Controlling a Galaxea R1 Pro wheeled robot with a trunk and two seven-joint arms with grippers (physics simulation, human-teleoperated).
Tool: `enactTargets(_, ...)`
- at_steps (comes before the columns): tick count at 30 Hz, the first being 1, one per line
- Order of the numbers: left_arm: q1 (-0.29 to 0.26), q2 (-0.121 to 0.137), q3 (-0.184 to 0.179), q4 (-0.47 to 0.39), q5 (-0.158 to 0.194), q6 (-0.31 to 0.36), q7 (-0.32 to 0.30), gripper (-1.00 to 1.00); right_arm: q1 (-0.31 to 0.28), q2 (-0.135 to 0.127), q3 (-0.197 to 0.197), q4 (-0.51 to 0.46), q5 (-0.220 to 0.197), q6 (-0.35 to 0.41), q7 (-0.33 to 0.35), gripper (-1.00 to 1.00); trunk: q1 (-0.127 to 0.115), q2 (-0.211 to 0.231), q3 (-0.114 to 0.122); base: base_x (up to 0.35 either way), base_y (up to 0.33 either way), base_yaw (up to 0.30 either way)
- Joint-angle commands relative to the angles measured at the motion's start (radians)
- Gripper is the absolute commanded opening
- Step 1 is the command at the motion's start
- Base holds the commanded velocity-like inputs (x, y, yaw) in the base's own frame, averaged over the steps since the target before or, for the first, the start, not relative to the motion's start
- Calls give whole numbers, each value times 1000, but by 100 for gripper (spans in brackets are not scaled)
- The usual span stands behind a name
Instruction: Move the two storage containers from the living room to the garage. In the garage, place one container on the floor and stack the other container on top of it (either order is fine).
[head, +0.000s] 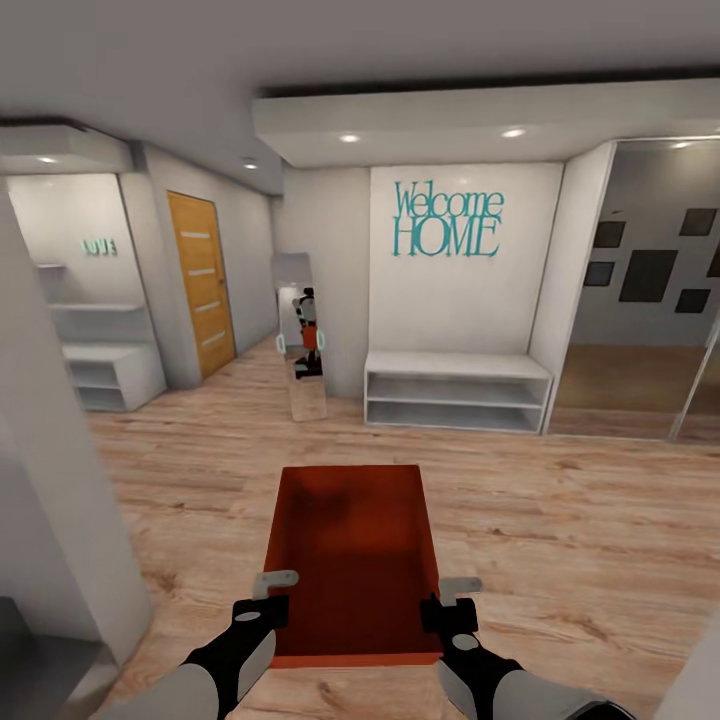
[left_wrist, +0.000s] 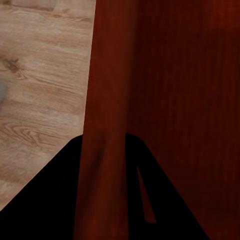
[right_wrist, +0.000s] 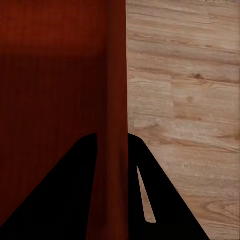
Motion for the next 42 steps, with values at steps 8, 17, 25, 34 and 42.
enactTargets(8,-1,38,31,-1,54,2,4,-100,-1,-8,-58,-4,12,-10,2,-100,1,-1,-1,322,0,68)
enactTargets(17,-1,38,31,2,54,1,3,-100,-1,-9,-58,-4,12,-11,2,-100,1,-1,-1,322,0,187)
enactTargets(25,-1,38,31,3,54,1,3,-100,-1,-9,-58,-4,12,-9,2,-100,1,-1,-1,322,0,6)
enactTargets(34,-1,38,31,3,54,1,3,-100,-1,-8,-58,-4,12,-9,2,-100,1,-1,-1,322,0,0)
enactTargets(42,-1,38,32,3,54,1,3,-100,-1,-9,-58,-4,12,-10,2,-100,1,-1,-1,322,0,0)
